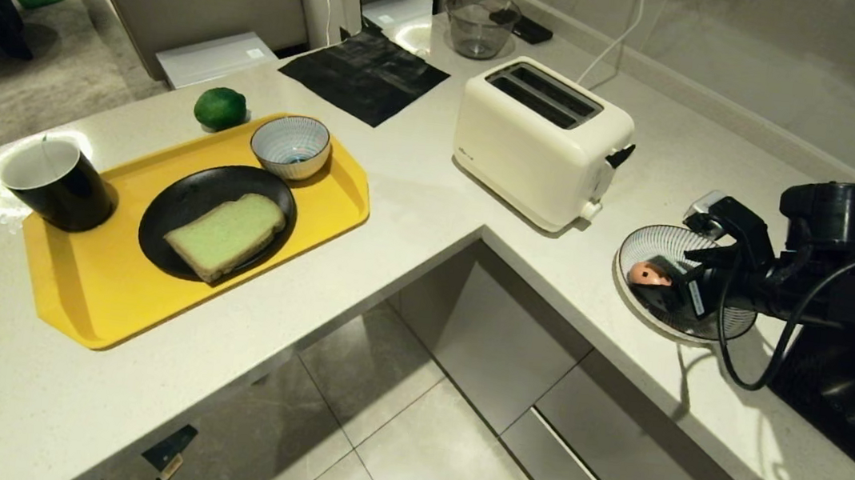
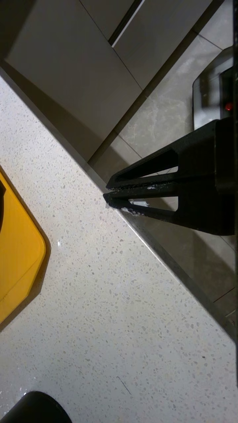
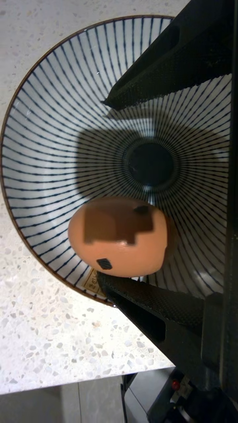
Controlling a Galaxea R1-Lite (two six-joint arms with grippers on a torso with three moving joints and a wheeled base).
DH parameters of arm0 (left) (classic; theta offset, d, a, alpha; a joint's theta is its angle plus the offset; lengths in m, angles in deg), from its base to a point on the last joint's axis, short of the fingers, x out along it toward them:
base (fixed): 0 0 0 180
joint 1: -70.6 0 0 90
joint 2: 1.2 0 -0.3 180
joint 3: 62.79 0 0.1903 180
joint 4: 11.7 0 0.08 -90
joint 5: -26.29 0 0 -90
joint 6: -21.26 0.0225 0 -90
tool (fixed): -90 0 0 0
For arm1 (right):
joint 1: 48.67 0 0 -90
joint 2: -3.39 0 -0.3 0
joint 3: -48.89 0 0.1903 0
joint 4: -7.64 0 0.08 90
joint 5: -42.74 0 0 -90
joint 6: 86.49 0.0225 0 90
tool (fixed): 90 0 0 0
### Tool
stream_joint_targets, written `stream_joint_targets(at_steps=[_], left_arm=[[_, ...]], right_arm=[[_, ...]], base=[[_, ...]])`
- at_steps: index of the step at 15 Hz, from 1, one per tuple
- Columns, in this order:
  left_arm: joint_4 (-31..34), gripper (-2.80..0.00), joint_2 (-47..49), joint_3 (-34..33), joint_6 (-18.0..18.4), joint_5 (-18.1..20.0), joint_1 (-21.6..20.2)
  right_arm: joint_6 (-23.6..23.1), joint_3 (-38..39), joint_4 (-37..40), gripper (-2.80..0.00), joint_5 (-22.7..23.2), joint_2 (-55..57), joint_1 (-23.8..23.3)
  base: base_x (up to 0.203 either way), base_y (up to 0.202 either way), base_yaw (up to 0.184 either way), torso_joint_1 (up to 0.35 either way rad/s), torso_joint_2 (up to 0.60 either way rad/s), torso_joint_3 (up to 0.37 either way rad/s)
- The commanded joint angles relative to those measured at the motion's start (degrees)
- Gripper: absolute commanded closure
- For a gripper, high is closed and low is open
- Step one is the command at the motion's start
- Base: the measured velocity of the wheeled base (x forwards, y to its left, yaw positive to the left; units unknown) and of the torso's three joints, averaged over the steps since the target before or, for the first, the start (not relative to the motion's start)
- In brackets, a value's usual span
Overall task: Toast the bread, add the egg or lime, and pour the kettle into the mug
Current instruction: Pick up the egg
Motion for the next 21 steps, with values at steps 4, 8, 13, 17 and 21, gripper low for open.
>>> stream_joint_targets(at_steps=[4,8,13,17,21], left_arm=[[-0.11,0.0,-0.01,0.0,0.01,-0.04,-0.01],[-0.04,0.0,-0.01,0.0,0.01,-0.04,-0.01],[-0.02,0.0,-0.01,0.0,0.01,-0.04,-0.01],[-0.11,0.0,-0.01,0.0,0.01,-0.04,-0.01],[-0.02,0.0,-0.01,0.0,0.01,-0.04,-0.01]], right_arm=[[-0.34,-0.61,-0.52,-2.8,1.38,0.99,-0.06],[-0.34,-0.7,-0.61,-2.8,1.38,1.25,-0.06],[-0.16,-0.66,-0.61,-2.8,1.75,1.25,-0.06],[-0.16,-0.61,-0.52,-2.8,2.35,1.25,-0.15],[-0.16,-0.61,-0.53,0.0,2.35,1.17,-0.15]], base=[[0.0,0.0,0.0,0.0,0.0,0.0],[0.0,0.0,0.0,0.0,0.0,0.0],[0.0,0.0,0.0,0.0,0.0,0.0],[0.0,0.0,0.0,0.0,0.0,0.0],[0.0,0.0,0.0,0.0,0.0,0.0]])
